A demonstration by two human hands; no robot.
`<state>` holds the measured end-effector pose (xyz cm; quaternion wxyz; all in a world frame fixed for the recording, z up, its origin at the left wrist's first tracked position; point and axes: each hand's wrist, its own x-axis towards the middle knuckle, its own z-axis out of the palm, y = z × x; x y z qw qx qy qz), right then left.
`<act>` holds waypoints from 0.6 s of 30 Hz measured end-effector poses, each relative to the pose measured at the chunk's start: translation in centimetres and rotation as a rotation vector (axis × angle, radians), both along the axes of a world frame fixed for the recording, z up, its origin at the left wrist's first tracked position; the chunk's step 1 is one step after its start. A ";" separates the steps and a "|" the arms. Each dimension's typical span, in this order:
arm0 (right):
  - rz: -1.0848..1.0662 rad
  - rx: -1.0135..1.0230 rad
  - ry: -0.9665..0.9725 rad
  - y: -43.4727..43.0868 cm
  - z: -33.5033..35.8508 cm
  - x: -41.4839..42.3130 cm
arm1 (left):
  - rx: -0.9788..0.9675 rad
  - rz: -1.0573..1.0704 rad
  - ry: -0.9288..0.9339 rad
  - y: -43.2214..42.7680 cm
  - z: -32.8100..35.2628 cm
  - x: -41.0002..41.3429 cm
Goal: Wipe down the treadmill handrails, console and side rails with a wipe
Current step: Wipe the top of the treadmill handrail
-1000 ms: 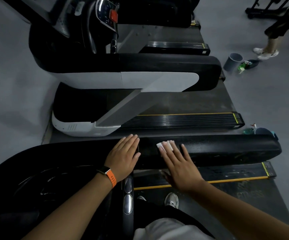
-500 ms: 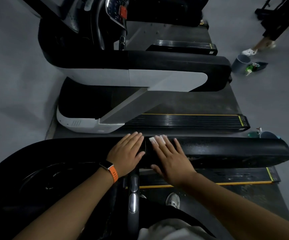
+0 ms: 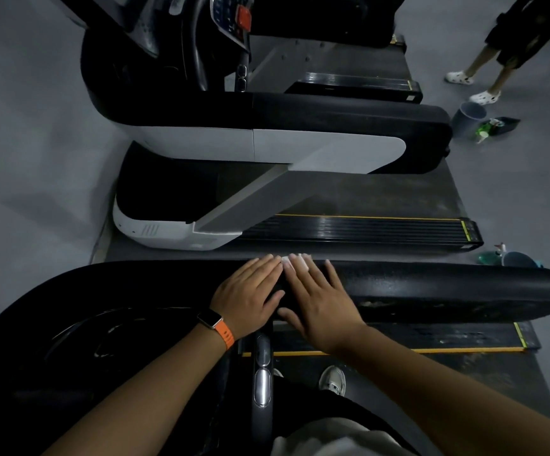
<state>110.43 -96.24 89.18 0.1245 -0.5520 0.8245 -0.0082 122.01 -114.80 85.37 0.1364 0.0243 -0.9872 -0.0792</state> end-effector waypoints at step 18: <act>-0.015 -0.031 0.176 5.0 -2.3 1.9 | -0.043 -0.007 0.051 0.1 -0.3 0.0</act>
